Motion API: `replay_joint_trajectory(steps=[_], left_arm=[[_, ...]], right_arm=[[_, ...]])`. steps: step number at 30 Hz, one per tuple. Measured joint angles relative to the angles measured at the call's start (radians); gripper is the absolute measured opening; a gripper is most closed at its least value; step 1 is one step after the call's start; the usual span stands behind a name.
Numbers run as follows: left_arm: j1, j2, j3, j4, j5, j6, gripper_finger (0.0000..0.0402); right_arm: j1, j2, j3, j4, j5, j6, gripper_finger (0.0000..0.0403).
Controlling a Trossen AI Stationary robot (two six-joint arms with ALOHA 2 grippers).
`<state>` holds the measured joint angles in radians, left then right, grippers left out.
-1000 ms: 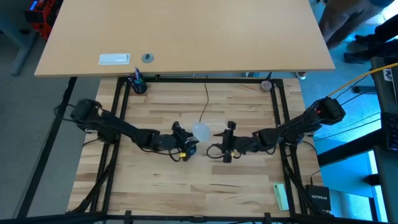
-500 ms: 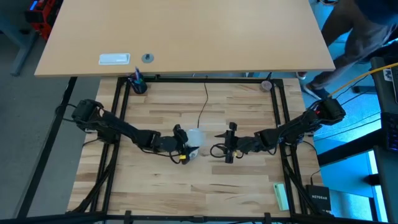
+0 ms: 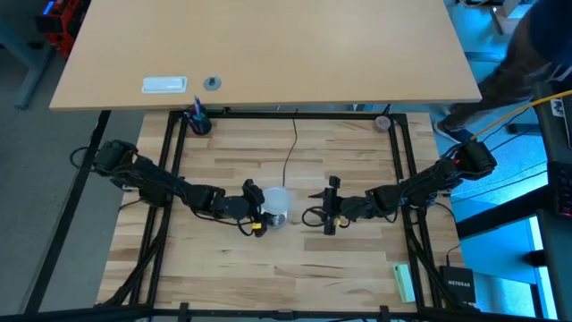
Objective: Screw lightbulb
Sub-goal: Remove the lightbulb from the lamp
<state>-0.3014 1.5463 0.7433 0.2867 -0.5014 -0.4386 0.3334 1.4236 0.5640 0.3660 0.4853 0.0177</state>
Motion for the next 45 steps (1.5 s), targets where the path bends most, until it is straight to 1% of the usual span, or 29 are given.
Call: replay_joint_trajectory(steps=[13,22,25,27,29,33,36,39,42,45], left_arm=[[0.012,0.0,0.0,-0.039,0.0,-0.004,0.0243],[-0.004,0.01,0.0,-0.048,-0.002,0.001,0.0278],[-0.02,0.016,0.0,-0.038,-0.021,0.001,0.0278],[-0.032,0.039,0.0,-0.014,-0.052,-0.001,0.0275],[-0.046,0.075,0.0,0.057,-0.075,0.013,0.0274],[-0.06,0.161,0.0,0.196,-0.12,0.09,0.0274],[-0.047,0.212,0.0,0.278,-0.121,0.108,0.0273],[-0.033,0.234,-0.001,0.363,-0.122,0.128,0.0268],[-0.025,0.234,0.0,0.365,-0.122,0.134,0.0263],[-0.019,0.234,0.0,0.358,-0.12,0.137,0.0259]], right_arm=[[0.0,0.0,0.0,0.006,-0.007,0.002,0.0189],[0.0,0.001,0.0,0.006,-0.007,0.003,0.0189],[0.0,0.001,0.0,0.008,-0.008,0.003,0.0189],[0.0,0.008,-0.001,0.023,-0.007,0.003,0.0189],[0.0,0.024,-0.001,0.057,-0.012,0.004,0.0189],[-0.002,0.102,-0.002,0.181,-0.074,0.004,0.0189],[-0.002,0.183,-0.002,0.305,-0.099,0.005,0.0189],[-0.019,0.26,-0.001,0.388,-0.112,0.029,0.0189],[-0.049,0.312,-0.001,0.399,-0.135,0.082,0.0189],[-0.081,0.343,-0.001,0.401,-0.202,0.129,0.0189]])
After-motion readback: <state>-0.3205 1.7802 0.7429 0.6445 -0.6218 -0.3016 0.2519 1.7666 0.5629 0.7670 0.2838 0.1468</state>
